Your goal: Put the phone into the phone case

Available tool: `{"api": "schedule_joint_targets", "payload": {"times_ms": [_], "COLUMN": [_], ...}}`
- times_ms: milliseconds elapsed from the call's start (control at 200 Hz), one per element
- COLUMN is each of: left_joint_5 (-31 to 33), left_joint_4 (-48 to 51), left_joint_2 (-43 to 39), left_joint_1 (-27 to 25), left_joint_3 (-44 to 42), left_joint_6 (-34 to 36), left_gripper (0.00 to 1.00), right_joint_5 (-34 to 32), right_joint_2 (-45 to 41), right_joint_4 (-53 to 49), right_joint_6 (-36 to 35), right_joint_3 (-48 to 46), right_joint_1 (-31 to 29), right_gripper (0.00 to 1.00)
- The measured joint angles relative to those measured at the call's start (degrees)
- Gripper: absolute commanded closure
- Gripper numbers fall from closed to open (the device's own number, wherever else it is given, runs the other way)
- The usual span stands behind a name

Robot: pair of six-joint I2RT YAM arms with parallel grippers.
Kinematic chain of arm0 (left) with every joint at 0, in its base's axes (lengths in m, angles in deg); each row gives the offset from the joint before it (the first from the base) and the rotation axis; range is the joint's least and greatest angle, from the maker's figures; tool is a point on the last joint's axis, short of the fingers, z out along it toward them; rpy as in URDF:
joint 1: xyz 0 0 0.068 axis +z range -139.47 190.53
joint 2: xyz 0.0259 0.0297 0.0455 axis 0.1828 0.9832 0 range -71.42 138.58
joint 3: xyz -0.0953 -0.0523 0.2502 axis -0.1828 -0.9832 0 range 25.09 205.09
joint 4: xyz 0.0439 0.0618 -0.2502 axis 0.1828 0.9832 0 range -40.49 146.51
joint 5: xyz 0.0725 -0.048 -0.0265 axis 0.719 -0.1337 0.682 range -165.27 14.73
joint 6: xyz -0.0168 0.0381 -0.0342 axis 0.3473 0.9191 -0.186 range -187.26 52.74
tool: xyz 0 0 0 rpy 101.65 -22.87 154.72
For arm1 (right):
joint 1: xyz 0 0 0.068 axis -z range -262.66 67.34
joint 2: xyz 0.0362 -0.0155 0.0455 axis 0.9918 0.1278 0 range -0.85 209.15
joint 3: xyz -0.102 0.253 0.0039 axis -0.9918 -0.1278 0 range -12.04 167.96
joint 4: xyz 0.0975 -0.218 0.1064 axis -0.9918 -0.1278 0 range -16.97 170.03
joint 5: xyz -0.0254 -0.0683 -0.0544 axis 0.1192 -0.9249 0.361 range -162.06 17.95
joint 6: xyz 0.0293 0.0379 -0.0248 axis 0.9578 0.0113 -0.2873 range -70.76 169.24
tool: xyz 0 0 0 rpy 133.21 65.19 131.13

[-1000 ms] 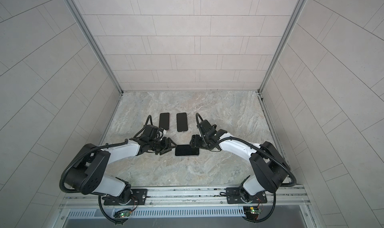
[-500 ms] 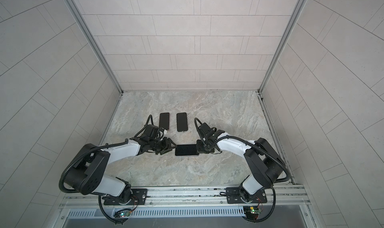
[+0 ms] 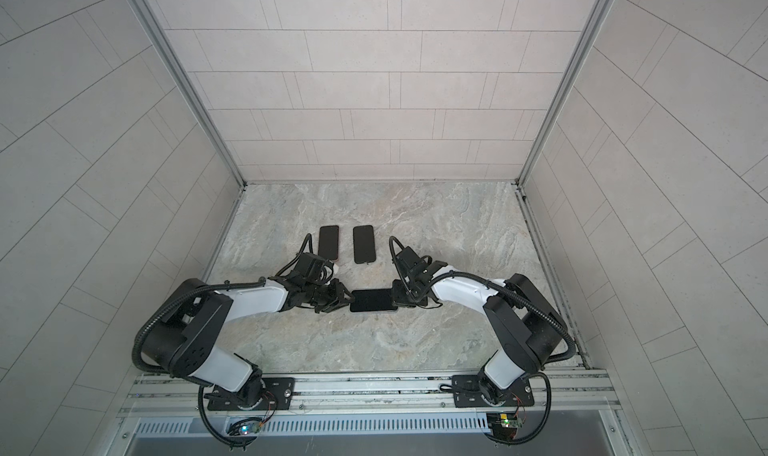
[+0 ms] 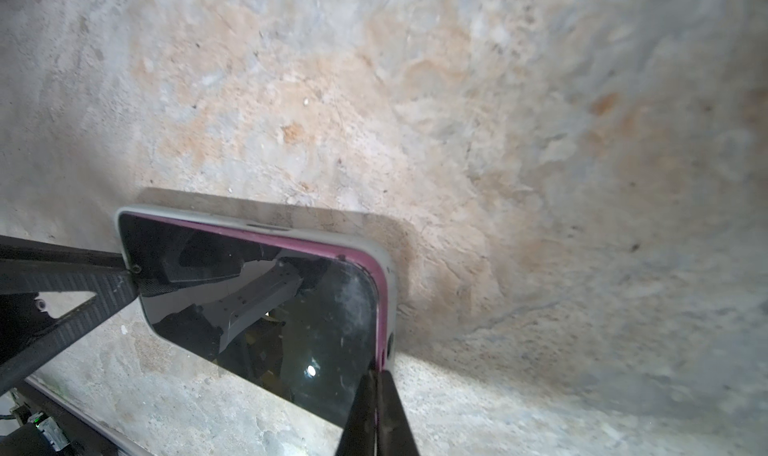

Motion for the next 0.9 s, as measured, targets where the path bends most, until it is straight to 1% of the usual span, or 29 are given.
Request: {"api": "schedule_joint_targets", "payload": {"times_ms": [150,210,430,495,530,575,615,706,811,901], "left_joint_5": [-0.04,-0.17,-1.18,-1.51,-1.62,-2.45,-2.78,-3.52,-3.65,-3.74], "left_joint_4": [-0.39,-0.68,-2.19,-2.60,-3.61,-5.55,-6.40,-7.45,-7.50,-7.50], "left_joint_2": [0.17,0.28,0.61,0.68,0.92,1.97,2.49,2.84,2.82,2.80], "left_joint_1": [0.02,0.09,0.52,0.68,0.57,-0.11,-0.57,-1.22,-1.29,-1.27], "left_joint_3": [-0.07,-0.15,-0.83,-0.98,-1.16,-1.16,-1.18,-1.18,-1.27,-1.29], "left_joint_6": [-0.04,-0.09,-0.37,-0.50,-0.61,-0.74,-0.72,-0.87,-0.94,-0.92], "left_gripper": [0.69,0.70,0.70,0.70,0.70,0.70,0.70,0.70,0.70,0.70], "right_joint_5": [-1.25,-2.40,-7.56,-9.57,-7.58,-5.18,-2.80,0.98,2.05,1.27], "right_joint_2": [1.92,2.80,5.99,6.69,8.46,11.39,12.24,13.03,11.52,9.46], "right_joint_4": [-0.13,-0.04,1.29,3.87,7.43,12.83,15.13,18.62,18.27,14.64], "right_joint_6": [0.94,1.51,3.50,4.02,4.35,4.68,4.94,5.18,5.03,3.72], "right_joint_3": [0.74,1.55,4.15,4.24,4.22,4.81,5.22,4.92,3.91,3.80], "right_joint_1": [-0.81,-0.90,-1.09,-1.33,-1.60,-3.39,-5.38,-8.61,-9.84,-9.53], "right_gripper": [0.95,0.99,0.99,0.99,0.99,0.98,0.98,0.94,0.77,0.69]}}
